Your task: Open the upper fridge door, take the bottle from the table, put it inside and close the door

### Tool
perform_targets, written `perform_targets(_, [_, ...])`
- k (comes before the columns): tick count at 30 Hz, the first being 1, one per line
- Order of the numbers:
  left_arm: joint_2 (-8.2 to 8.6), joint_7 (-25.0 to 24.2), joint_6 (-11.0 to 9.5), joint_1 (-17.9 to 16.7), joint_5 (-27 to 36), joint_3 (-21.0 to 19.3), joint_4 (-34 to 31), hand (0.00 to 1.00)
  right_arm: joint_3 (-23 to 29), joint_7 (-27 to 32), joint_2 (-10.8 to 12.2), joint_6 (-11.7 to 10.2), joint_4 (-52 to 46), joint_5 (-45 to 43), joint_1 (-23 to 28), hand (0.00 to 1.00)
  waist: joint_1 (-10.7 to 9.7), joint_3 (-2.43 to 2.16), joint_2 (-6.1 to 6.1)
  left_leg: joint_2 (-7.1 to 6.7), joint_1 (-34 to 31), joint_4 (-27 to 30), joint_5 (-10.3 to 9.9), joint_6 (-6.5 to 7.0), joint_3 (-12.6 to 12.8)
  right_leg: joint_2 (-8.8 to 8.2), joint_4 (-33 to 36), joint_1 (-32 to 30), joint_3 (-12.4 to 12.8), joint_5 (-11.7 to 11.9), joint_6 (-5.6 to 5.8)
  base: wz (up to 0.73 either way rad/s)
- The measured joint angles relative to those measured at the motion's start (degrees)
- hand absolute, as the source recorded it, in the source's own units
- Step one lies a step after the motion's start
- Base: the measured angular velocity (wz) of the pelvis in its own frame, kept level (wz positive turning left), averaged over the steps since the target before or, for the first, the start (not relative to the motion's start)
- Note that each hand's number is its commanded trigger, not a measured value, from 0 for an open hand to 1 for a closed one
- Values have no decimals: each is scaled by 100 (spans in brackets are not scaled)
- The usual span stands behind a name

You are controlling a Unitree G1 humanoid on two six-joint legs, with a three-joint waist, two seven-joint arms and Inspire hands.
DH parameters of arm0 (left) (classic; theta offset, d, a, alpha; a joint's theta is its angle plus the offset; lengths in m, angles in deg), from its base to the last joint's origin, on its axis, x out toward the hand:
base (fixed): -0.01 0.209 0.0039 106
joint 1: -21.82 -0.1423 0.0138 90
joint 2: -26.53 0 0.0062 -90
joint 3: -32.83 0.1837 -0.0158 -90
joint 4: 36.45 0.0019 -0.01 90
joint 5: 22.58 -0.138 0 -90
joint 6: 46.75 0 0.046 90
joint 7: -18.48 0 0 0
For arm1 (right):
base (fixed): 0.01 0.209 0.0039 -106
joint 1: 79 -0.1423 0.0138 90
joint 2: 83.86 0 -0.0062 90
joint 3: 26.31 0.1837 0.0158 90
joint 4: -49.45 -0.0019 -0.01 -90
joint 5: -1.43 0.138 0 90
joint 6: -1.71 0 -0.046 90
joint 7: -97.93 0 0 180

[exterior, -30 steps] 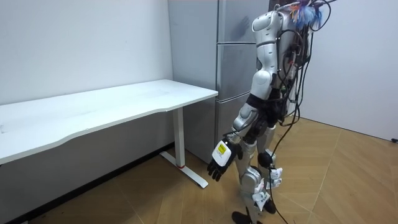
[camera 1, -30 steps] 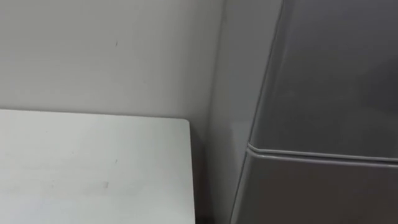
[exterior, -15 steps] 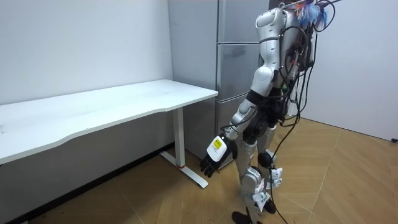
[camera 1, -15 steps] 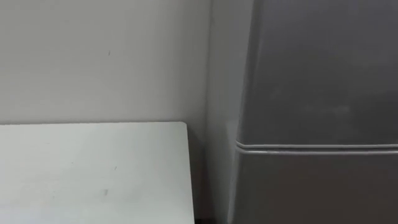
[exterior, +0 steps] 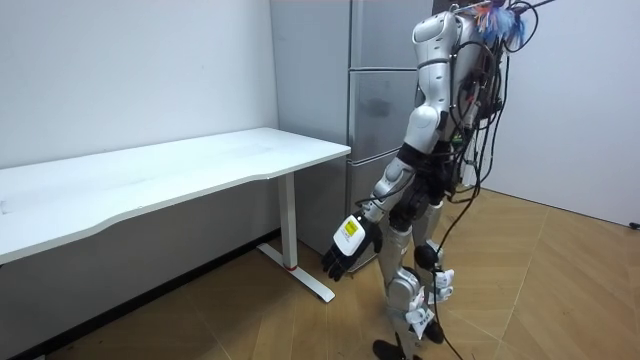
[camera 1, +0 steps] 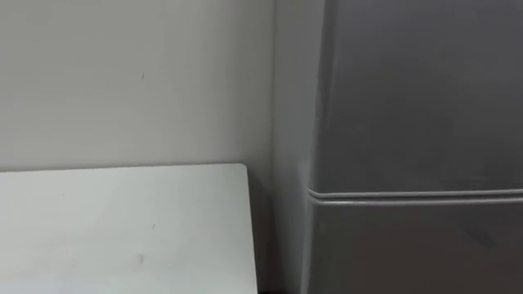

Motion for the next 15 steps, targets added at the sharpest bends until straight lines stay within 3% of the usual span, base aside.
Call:
perform_targets(5, [43, 44, -60, -80, 102, 107, 1, 0, -319, -245, 96, -22, 763, 21, 36, 0, 37, 14, 29, -1, 14, 5, 0, 0, 20, -2, 10, -11, 23, 3, -1, -1])
perform_targets(8, [49, 64, -79, -66, 76, 98, 13, 0, -422, -621, 111, -25, 1792, 9, -3, 0, 81, 25, 23, -1, 20, 1, 0, 0, 20, -7, 0, 9, -21, -5, -3, 6])
perform_targets(15, [93, 28, -78, -135, 77, 104, 28, 0, -842, -1332, 199, 83, 3389, -361, 7, 0, 101, 40, 154, 2, 99, -23, -1, 0, 110, -6, -16, 81, 37, -13, 1, -4])
